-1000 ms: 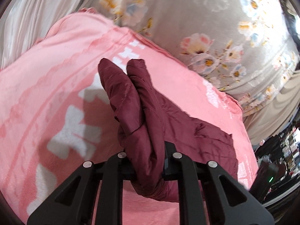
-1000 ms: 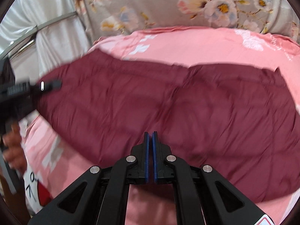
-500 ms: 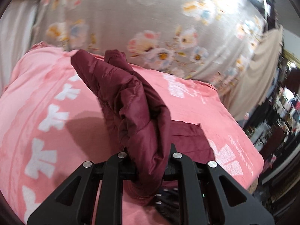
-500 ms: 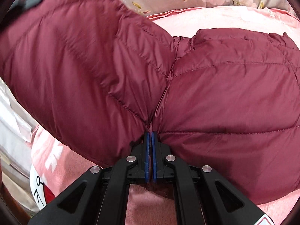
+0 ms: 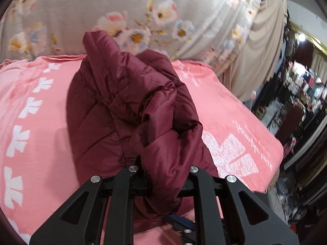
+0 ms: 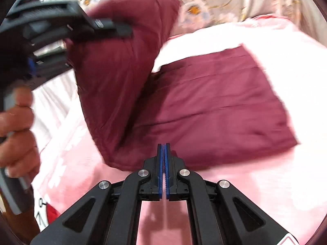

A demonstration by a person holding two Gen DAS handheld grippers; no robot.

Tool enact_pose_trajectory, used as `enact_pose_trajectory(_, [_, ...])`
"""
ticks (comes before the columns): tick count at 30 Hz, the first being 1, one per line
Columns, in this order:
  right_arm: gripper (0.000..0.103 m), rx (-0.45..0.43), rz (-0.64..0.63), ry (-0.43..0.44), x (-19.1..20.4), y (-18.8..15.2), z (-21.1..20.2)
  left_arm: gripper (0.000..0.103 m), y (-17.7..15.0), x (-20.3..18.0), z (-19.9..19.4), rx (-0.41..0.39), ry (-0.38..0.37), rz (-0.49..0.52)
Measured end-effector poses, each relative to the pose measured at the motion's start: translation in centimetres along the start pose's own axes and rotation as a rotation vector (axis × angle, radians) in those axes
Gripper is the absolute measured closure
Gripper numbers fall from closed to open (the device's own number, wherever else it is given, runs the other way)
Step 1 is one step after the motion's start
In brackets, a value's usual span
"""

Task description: Fold large clothes

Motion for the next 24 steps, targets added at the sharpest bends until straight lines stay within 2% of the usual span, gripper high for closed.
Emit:
enact_pose_trajectory(4, [0.102,-0.019,-0.006,-0.082,-3.1,0.1,-2.3,0.09,-2.6,-2.9,3.4,0.081,-0.024,0.044])
enact_pose_trajectory(12, [0.102,-0.025,0.045,-0.158,-7.1,-0.9,-3.8,0.09,-7.8,-5.8,7.9,0.206,-0.023,0.11])
enact_pose_trajectory(18, [0.102,-0.04,0.076,-0.185,-10.2,-0.5,-4.7,0.09,-10.5,-6.4,9.8,0.255,-0.012,0.135])
enact_pose_trajectory(24, [0.1,-0.058,0.1,-0.199,-11.7,-0.1,-5.3,0.09,-11.9,-6.4,10.8,0.259,0.008,0.158])
Point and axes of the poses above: each gripper's, at about its wrist camera, not at the fingertips, and z roughly the way its jaws point, x to its left, y to its top, the point moved 10 cm from there along z, roughly the way its jaws point, and after that the axes turned 12 degrees about -x, right-handed, at the moved point
